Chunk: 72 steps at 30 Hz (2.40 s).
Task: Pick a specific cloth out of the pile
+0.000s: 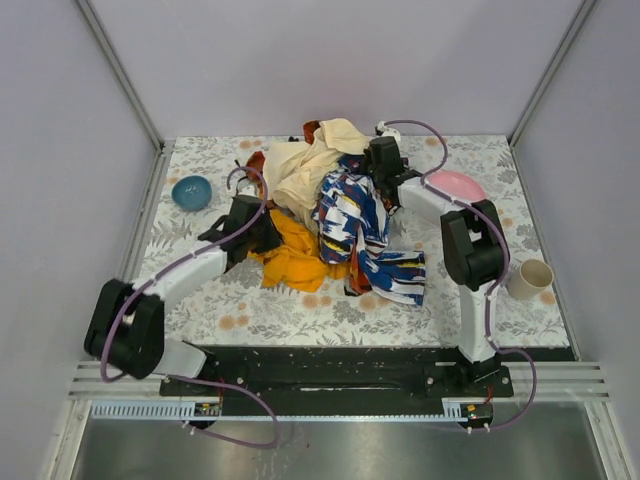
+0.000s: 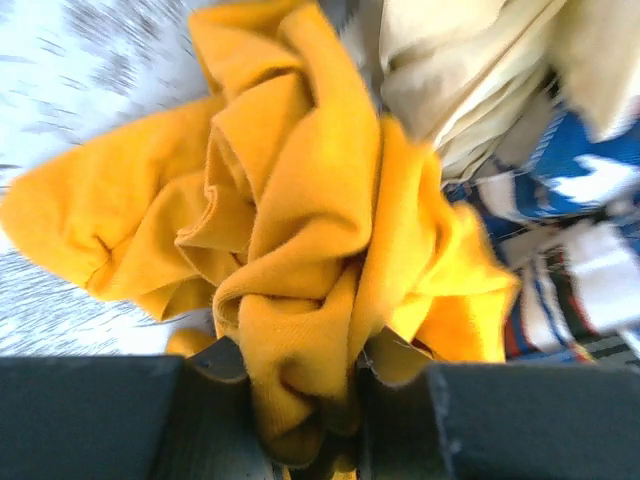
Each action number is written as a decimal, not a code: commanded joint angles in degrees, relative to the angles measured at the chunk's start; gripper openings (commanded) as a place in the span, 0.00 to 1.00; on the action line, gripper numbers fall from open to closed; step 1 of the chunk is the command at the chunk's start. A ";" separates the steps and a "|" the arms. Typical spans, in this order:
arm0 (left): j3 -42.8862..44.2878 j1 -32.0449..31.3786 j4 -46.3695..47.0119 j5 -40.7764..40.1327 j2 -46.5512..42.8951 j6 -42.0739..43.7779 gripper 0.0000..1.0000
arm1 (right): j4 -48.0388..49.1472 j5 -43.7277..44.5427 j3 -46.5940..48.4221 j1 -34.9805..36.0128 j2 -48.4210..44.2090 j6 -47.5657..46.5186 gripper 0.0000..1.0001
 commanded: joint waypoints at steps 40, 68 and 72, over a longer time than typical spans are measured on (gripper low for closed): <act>-4.88 17.55 -21.52 -31.21 -28.59 -4.22 0.00 | -21.31 8.79 -5.73 2.95 -6.80 -10.22 0.46; 2.22 19.66 -31.96 -15.13 -43.07 -3.25 0.99 | -16.32 -14.67 -10.64 2.95 -41.06 -14.54 0.99; 2.84 19.66 -31.79 -8.81 -47.30 -1.06 0.99 | -15.16 -9.78 -14.25 2.86 -47.57 -9.19 0.99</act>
